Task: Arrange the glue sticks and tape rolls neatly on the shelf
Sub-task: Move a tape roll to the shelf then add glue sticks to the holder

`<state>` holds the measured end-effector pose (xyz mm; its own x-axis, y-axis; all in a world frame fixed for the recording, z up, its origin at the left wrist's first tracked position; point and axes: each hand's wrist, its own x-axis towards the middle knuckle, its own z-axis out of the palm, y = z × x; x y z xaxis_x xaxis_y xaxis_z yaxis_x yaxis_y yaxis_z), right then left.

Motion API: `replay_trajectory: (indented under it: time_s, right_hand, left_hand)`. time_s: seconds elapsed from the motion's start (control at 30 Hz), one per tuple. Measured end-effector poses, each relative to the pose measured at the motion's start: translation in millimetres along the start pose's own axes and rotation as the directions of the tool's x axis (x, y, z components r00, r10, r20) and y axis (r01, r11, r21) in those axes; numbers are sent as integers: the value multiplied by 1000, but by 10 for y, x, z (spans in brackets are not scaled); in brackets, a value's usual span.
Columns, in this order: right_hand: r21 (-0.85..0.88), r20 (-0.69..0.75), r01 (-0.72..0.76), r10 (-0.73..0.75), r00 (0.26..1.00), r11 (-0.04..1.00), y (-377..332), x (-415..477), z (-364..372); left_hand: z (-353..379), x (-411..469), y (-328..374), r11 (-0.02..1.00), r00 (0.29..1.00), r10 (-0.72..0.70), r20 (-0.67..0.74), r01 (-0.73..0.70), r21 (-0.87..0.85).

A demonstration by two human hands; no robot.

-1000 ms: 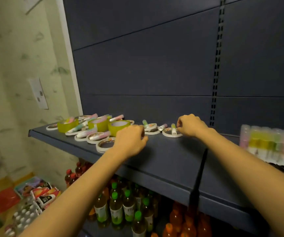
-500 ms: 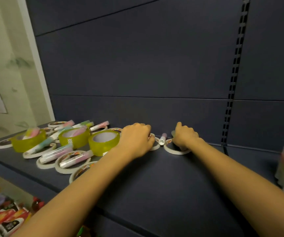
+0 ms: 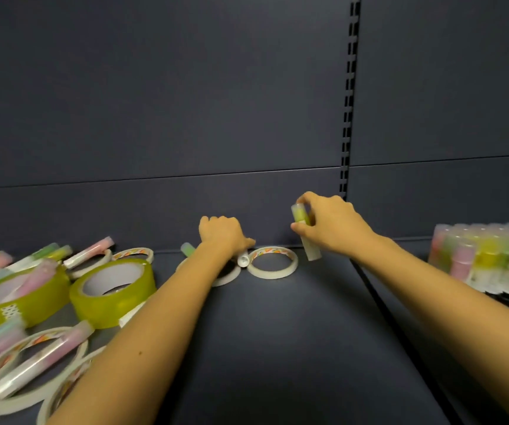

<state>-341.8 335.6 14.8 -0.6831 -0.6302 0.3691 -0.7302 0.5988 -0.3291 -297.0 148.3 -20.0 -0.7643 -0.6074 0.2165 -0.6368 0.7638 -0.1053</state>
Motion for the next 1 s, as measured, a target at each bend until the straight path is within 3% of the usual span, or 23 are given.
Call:
replay_trajectory:
  time_s: [0.17, 0.4, 0.63, 0.8, 1.0]
  right_hand:
    - [3, -26, -48, 48, 998, 999, 63, -234, -55]
    - [2, -172, -70, 69, 983, 998, 240, -528, -374]
    - [38, -346, -56, 66, 936, 998, 745, -927, -927]
    - [9, -355, -61, 61, 933, 998, 1234, -1181, -1101]
    - [-39, -298, 1, -12, 954, 999, 1657, -1319, -1190]
  left_hand:
    - [-26, 69, 13, 989, 997, -6, 74, 17, -149]
    - [-555, -177, 121, 933, 982, 111, -152, -156, -324]
    - [-1173, -772, 577, 711, 914, 285, -288, -403, -576]
    - [-1336, -1250, 1058, 551, 850, 390, -355, -524, -650]
    - [-1225, -1582, 1638, 513, 836, 399, -376, -544, -664]
